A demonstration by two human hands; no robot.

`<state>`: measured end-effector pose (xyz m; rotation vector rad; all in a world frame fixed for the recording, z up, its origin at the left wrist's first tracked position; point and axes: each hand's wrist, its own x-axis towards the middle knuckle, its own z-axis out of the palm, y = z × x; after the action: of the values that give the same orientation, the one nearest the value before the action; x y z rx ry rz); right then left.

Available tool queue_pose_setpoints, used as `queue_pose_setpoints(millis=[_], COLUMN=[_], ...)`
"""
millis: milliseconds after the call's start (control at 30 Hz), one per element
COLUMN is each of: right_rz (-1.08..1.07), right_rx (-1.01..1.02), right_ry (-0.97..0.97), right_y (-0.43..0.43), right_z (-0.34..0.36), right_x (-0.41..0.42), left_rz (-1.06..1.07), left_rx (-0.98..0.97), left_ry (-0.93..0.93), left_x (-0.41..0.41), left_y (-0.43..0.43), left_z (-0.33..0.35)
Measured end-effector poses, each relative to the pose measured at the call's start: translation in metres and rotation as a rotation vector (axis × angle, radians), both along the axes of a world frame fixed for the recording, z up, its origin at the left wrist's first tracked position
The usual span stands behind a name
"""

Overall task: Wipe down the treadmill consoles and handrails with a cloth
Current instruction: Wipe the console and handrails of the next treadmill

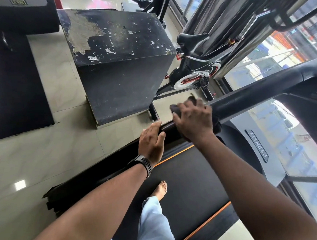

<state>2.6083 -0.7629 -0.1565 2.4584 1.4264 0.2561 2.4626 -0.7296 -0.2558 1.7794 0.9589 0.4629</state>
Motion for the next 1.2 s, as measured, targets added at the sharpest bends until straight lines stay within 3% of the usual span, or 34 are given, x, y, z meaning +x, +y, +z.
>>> queue_pose_setpoints(millis=[100, 300, 400, 500, 567, 667, 767, 833, 967, 1067, 1200], right_rz=[-0.097, 0.317, 0.158, -0.047, -0.036, 0.19, 0.318, 0.204, -0.012, 0.092, 0.334], right_rx=[0.132, 0.084, 0.032, 0.18, 0.24, 0.171, -0.035, -0.056, 0.126, 0.134, -0.014], right_ry=[-0.032, 0.019, 0.022, 0.011, -0.004, 0.044, 0.076, 0.097, 0.017, 0.018, 0.094], right_y=[-0.017, -0.026, -0.013, -0.027, -0.042, -0.041, -0.015, -0.004, -0.03, -0.043, -0.009], right_z=[-0.011, -0.022, -0.002, -0.007, -0.02, -0.025, -0.003, 0.008, 0.0, -0.02, -0.006], right_x=[-0.023, -0.017, 0.013, -0.002, -0.027, -0.024, 0.006, 0.026, 0.013, -0.017, 0.005], left_rz=[0.125, 0.281, 0.29, 0.307, 0.317, 0.332, 0.331, 0.341, 0.337, 0.346, 0.359], left_rx=[-0.017, 0.113, 0.175, 0.215, 0.252, 0.292, 0.348, 0.368, 0.388, 0.398, 0.422], left_ry=[0.084, 0.071, 0.077, 0.086, 0.089, 0.093, 0.093, 0.101, 0.117, 0.115, 0.113], left_x=[0.019, 0.023, 0.025, 0.025, 0.025, 0.026, 0.026, 0.027, 0.026, 0.025, 0.027], left_y=[-0.004, -0.008, -0.01, -0.011, -0.012, -0.012, -0.013, -0.012, -0.013, -0.011, -0.012], left_z=[0.003, -0.006, -0.007, -0.006, -0.005, -0.007, -0.01, -0.012, -0.011, -0.012, -0.012])
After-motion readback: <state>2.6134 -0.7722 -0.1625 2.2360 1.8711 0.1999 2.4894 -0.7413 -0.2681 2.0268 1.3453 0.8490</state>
